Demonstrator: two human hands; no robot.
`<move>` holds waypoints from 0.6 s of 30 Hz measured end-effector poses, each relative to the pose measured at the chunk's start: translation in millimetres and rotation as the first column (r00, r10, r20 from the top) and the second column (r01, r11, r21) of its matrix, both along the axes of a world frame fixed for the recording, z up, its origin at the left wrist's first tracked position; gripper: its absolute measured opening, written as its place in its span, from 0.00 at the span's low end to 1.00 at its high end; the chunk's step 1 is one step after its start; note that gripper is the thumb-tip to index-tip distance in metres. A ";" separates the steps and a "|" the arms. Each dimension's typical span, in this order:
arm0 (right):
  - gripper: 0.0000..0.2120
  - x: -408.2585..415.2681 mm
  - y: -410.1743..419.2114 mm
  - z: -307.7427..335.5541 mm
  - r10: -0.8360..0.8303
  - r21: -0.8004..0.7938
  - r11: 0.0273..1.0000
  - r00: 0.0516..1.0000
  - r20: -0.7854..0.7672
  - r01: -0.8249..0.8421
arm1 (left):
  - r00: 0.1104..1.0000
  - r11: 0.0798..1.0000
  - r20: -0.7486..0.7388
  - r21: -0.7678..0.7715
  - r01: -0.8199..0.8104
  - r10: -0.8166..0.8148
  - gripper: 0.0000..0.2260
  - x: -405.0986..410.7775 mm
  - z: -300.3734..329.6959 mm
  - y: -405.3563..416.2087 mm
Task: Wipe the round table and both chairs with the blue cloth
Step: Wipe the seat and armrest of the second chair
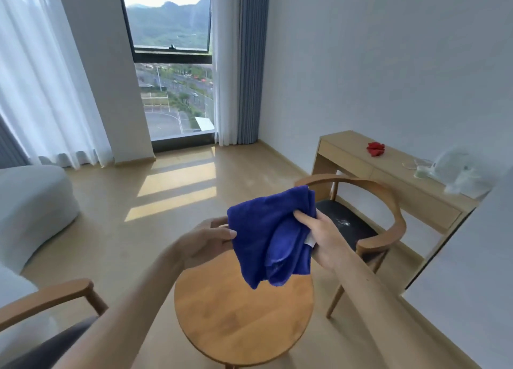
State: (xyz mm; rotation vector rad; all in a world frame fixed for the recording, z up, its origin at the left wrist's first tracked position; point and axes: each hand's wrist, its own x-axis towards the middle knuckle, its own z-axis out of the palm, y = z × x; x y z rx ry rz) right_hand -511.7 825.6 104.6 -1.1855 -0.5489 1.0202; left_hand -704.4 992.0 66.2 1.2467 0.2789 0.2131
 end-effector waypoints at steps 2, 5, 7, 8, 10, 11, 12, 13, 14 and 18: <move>0.09 20.8 -11.3 -1.6 0.014 -0.008 1.000 0.997 -0.076 -0.014 | 0.995 0.995 -0.042 0.041 -0.085 0.087 0.16 22.3 -5.9 -13.2; 0.13 47.8 -25.3 -5.1 0.078 -0.036 0.996 0.994 -0.070 -0.080 | 0.969 0.968 -0.099 0.137 -0.211 0.225 0.16 50.4 -10.9 -29.4; 0.18 61.5 -32.1 -8.8 0.113 -0.101 0.989 0.993 0.026 -0.110 | 0.949 0.945 -0.110 0.183 -0.273 0.295 0.13 61.9 -8.9 -35.6; 0.19 66.7 -34.2 -11.7 0.104 -0.150 0.984 0.992 0.077 -0.092 | 0.934 0.929 -0.118 0.206 -0.309 0.337 0.12 64.9 -7.3 -36.4; 0.16 73.3 -34.3 -18.6 0.046 -0.236 0.972 0.977 0.210 0.005 | 0.903 0.889 -0.128 0.279 -0.364 0.410 0.09 69.9 -4.5 -36.4; 0.13 76.1 -32.3 -21.6 0.019 -0.260 0.963 0.952 0.306 0.064 | 0.891 0.867 -0.130 0.327 -0.376 0.435 0.08 73.3 -3.6 -36.1; 0.11 79.1 -29.0 -24.6 0.004 -0.271 0.956 0.917 0.400 0.114 | 0.878 0.843 -0.132 0.375 -0.385 0.460 0.07 76.7 -2.9 -36.1; 0.09 81.9 -25.3 -27.6 0.001 -0.273 0.951 0.878 0.479 0.148 | 0.864 0.819 -0.137 0.418 -0.393 0.485 0.06 80.3 -2.9 -35.7; 0.09 85.0 -21.1 -30.6 0.006 -0.274 0.947 0.844 0.536 0.167 | 0.849 0.793 -0.141 0.461 -0.398 0.509 0.06 84.0 -4.0 -34.5; 0.12 97.6 -5.5 -45.8 0.005 -0.303 0.935 0.846 0.532 0.185 | 0.794 0.711 -0.148 0.562 -0.422 0.589 0.05 98.0 -13.8 -21.4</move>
